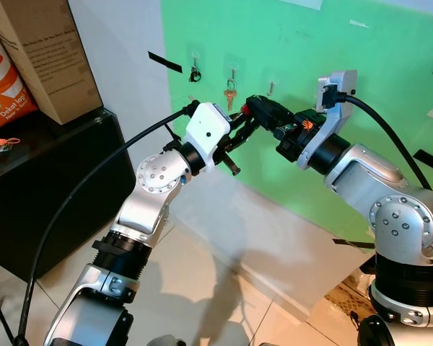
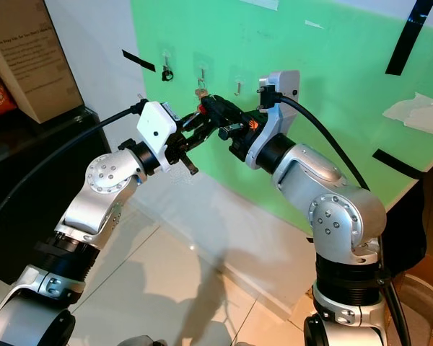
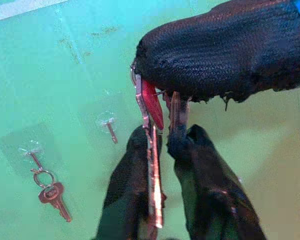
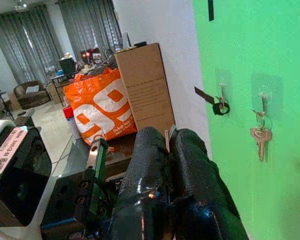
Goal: Hang keys on a hook
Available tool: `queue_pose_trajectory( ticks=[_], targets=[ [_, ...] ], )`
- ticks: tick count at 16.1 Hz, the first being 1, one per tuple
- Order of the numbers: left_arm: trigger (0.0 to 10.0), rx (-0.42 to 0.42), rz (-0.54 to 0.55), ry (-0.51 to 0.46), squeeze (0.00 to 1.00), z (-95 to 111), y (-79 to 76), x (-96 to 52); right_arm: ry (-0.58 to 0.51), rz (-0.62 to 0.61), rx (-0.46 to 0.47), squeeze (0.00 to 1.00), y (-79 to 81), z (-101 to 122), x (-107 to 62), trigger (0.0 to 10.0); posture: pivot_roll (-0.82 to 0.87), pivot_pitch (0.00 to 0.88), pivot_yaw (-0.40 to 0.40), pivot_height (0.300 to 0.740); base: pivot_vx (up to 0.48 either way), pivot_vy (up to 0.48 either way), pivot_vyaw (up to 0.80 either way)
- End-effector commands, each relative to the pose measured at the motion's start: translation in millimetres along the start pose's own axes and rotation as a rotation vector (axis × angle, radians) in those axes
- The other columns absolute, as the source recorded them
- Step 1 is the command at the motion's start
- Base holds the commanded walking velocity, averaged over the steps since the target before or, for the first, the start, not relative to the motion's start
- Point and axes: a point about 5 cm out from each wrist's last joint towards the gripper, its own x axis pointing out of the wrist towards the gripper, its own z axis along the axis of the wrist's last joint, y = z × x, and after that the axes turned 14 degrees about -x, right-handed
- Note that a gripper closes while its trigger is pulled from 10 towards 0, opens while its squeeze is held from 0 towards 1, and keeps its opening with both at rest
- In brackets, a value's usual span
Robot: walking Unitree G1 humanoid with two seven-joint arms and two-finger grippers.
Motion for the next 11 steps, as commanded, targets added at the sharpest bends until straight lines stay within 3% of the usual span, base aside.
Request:
queue_pose_trajectory(
  ticks=[1, 6, 9, 10, 11],
  targets=[
    [0.0, 0.016, 0.01, -0.044, 0.0, 11.5, 5.6, 3.1, 0.023, 0.038, 0.009, 0.0, 5.2, -4.4, -1.3, 10.0, -0.09, 0.0, -0.04, 0.74, 0.0, 0.0, 0.0],
    [0.0, 0.033, 0.012, -0.06, 0.0, 14.9, 8.1, 3.4, 0.032, 0.045, 0.017, 0.0, 5.2, -6.9, -0.6, 10.0, -0.08, 0.0, -0.043, 0.74, 0.0, 0.0, 0.0],
    [0.0, 0.083, 0.041, -0.042, 0.0, 14.9, 11.4, 2.9, 0.024, 0.042, 0.047, 0.0, 3.4, -9.5, -1.1, 10.0, -0.08, 0.0, -0.043, 0.74, 0.0, 0.0, 0.0],
    [0.0, 0.185, 0.059, -0.013, 0.0, 13.5, 12.4, 2.4, 0.022, 0.04, 0.066, 0.0, 2.0, -11.6, -2.2, 10.0, -0.08, 0.0, -0.045, 0.74, 0.0, 0.0, 0.0],
    [0.0, 0.229, 0.063, -0.007, 0.0, 13.0, 11.9, 1.9, 0.017, 0.041, 0.079, 0.0, 1.6, -12.2, -2.4, 10.0, -0.08, 0.0, -0.047, 0.74, 0.0, 0.0, 0.0]
  ],
)
